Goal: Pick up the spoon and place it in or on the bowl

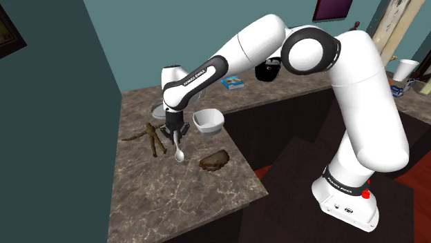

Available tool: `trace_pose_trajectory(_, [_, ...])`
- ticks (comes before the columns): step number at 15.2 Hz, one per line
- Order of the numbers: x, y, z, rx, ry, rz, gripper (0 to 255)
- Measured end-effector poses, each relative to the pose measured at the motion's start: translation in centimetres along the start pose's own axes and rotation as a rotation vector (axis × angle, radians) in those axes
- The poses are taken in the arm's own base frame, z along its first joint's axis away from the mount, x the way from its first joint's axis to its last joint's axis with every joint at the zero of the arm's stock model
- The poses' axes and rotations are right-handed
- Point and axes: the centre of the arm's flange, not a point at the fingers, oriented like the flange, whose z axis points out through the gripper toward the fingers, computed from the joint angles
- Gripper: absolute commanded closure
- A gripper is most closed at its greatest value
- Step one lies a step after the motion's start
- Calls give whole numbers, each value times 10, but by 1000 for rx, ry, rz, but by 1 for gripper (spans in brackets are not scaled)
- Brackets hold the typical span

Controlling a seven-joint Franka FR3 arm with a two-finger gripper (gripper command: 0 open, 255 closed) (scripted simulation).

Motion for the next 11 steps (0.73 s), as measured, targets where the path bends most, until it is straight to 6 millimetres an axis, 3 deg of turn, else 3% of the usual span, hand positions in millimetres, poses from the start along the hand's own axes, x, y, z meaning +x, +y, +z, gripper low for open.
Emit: trace_pose_trajectory(11, [-8,-8,-57,0,0,0,255])
